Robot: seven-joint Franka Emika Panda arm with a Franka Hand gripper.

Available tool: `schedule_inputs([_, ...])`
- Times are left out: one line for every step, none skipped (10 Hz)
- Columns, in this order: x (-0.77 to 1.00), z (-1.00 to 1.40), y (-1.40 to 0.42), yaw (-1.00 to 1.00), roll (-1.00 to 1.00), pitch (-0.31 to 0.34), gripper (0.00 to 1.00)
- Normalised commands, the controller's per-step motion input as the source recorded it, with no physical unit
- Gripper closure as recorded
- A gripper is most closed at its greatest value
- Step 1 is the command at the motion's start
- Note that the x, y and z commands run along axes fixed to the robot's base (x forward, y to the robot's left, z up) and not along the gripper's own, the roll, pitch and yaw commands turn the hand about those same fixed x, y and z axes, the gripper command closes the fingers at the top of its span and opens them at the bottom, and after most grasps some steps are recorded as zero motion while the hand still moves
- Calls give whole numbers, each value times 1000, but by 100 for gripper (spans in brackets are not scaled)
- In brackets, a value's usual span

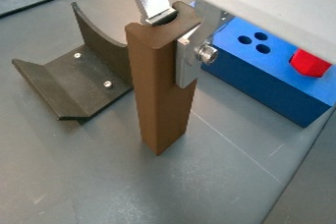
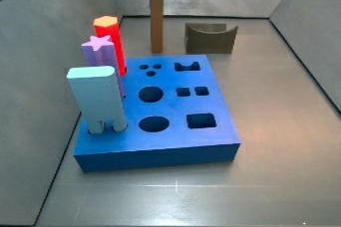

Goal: Pick up the arch object. Move up. Place the arch object on the fixture. Regrasp the arch object. Rotate the arch object. Move to above the board. Insert the arch object.
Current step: Rotate the arch object.

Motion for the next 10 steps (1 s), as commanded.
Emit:
schedule_inputs([-4,-183,17,-29,64,-36,100])
schedule_inputs([0,0,0,-29,64,-36,0])
schedule_inputs([0,1000,0,-28,64,-36,0])
schedule_inputs([-11,1000,-1,-28,62,-25,0])
schedule_inputs([-32,978,-6,-19,36,13,0])
schedule_inputs([-20,755,-6,-7,1,28,0])
schedule_inputs([-10,575,-7,-1,-26,39,0])
schedule_inputs([6,336,-5,0,-58,55,0])
schedule_inputs([0,0,0,-1000,-13,10,0])
schedule_inputs([14,-130,17,-1000,-15,10,0])
